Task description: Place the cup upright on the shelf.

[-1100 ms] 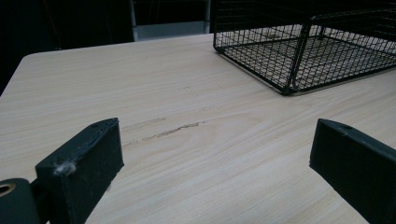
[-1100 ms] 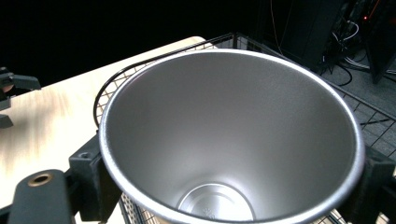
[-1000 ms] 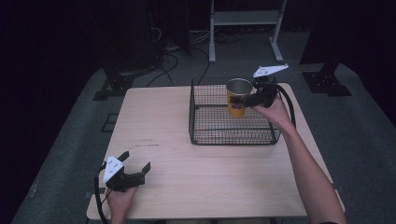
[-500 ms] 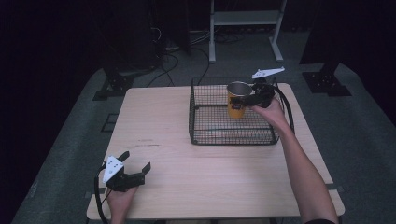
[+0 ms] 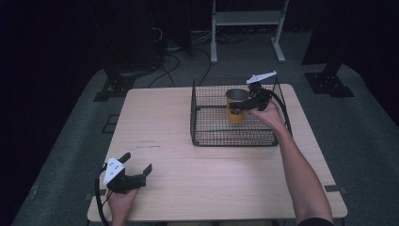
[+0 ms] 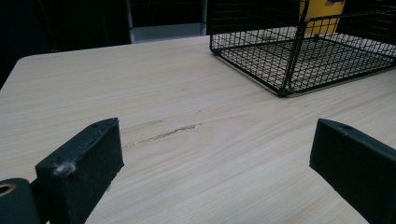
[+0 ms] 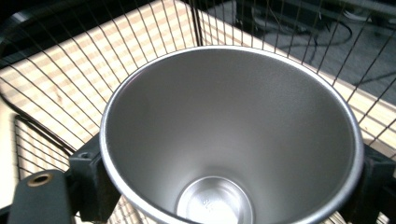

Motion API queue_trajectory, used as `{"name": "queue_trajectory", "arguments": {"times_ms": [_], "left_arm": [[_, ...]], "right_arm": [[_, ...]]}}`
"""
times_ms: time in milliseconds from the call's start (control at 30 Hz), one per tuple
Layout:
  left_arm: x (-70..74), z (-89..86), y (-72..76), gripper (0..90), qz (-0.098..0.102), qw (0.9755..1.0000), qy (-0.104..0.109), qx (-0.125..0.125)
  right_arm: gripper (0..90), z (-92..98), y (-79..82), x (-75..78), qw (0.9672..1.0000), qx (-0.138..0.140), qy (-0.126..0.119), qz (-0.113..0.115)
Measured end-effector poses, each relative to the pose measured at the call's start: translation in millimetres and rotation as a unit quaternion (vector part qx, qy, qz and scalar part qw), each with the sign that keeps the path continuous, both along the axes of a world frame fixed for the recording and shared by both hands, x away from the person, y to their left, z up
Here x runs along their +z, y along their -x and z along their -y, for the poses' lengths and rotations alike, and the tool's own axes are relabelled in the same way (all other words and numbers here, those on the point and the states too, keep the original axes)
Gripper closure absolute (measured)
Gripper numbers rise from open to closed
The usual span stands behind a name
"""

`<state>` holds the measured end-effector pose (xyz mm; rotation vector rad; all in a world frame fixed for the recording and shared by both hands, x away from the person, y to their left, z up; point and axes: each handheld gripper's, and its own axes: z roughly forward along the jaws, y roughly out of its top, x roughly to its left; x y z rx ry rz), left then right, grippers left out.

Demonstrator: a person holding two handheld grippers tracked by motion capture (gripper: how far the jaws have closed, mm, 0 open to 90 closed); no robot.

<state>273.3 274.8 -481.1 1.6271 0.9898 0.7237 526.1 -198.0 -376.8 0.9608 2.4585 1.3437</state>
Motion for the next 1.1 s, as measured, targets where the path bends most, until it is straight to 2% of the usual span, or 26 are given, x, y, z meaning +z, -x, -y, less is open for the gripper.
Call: {"name": "queue_trajectory", "arguments": {"times_ms": [67, 200, 267, 333, 367, 633, 900, 1100], "left_arm": [[0.0, 0.2, 0.2, 1.9, 0.001, 1.0, 0.0, 0.0], [-0.1, 0.0, 0.3, 1.9, 0.001, 1.0, 0.0, 0.0], [-0.1, -0.2, 0.2, 1.9, 0.001, 1.0, 0.0, 0.0], [-0.1, -0.4, 0.1, 1.9, 0.001, 1.0, 0.001, 0.0], [-0.1, -0.5, 0.2, 1.9, 0.001, 1.0, 0.001, 0.0], [-0.1, -0.7, 0.4, 1.9, 0.002, 1.0, 0.003, 0.0], [0.0, -0.6, 0.5, 1.9, 0.002, 1.0, 0.002, 0.0], [0.0, -0.6, 0.6, 1.9, 0.002, 1.0, 0.003, 0.0]], "right_arm": [[12.6, -2.0, -2.4, -3.4, 0.9999, -0.002, 0.013, -0.003], [12.6, -5.0, -6.8, -8.2, 0.9996, 0.002, 0.019, -0.019], [12.6, -8.3, -9.3, -10.7, 0.9989, 0.007, 0.038, -0.025], [12.5, -14.4, -10.2, -12.4, 0.997, 0.006, 0.075, -0.018], [12.6, -16.4, -10.9, -12.8, 0.9964, 0.007, 0.082, -0.02], [12.6, -21.4, -13.0, -19.1, 0.9956, 0.014, 0.087, -0.034], [12.5, -25.0, -12.0, -21.5, 0.9955, 0.017, 0.088, -0.031], [12.4, -27.7, -9.5, -21.1, 0.9946, 0.018, 0.098, -0.027]]}}
